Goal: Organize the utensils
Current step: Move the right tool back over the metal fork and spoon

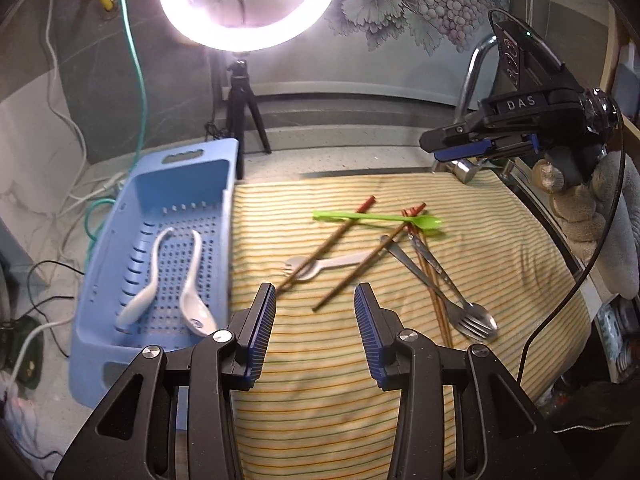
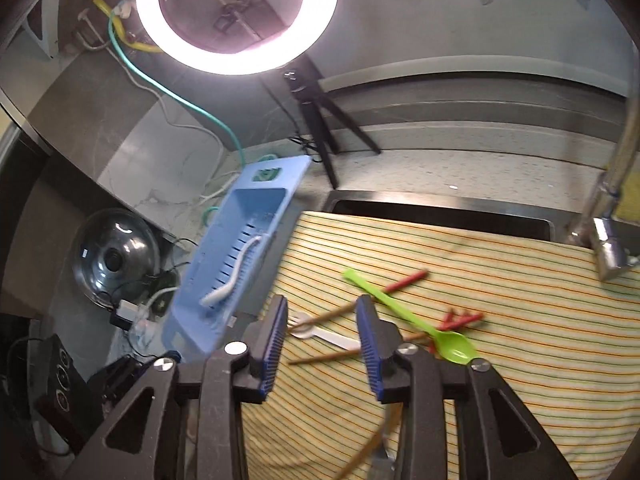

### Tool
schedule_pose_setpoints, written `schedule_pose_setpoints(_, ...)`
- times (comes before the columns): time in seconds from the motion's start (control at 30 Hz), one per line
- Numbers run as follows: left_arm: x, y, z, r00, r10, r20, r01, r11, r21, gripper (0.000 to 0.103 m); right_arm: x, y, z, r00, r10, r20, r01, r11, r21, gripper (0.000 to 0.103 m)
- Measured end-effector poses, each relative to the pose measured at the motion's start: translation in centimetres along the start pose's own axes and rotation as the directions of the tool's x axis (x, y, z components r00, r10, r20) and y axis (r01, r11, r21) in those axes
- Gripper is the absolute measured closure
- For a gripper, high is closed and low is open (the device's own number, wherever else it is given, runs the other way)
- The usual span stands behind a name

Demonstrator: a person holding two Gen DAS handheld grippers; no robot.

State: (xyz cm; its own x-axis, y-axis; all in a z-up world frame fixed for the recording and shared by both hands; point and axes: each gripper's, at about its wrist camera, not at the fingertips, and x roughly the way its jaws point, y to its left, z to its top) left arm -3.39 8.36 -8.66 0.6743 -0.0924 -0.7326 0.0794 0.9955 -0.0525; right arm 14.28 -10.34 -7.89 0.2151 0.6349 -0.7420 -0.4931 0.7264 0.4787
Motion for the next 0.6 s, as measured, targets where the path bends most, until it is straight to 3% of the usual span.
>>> schedule_pose_setpoints(0.27,2.8,-2.7,-0.7,0.994,-0.085,-0.065,0.086,0.996,0.011,0.064,0.4,-5.0,-3.6,0.993,-0.050,-0.104,0.056,0.997,0.060,0.066)
schedule_pose_setpoints(0.43,4.3,-4.3,-1.3,0.984,-0.138,-0.110,0.140,0.990,0.014,0.064,1.6,-6.6,-5.7,0.987,-0.027,-0.159,0.044,0.994,0.099,0.067)
schedule_pose_setpoints(0.6,5.5,-6.3,-1.9,0.973,-0.177,-0.145,0.183,0.983,0.025,0.064,3.3,-7.2,-6.6,0.978,0.028,-0.207,0.001,0.990,0.142,0.074)
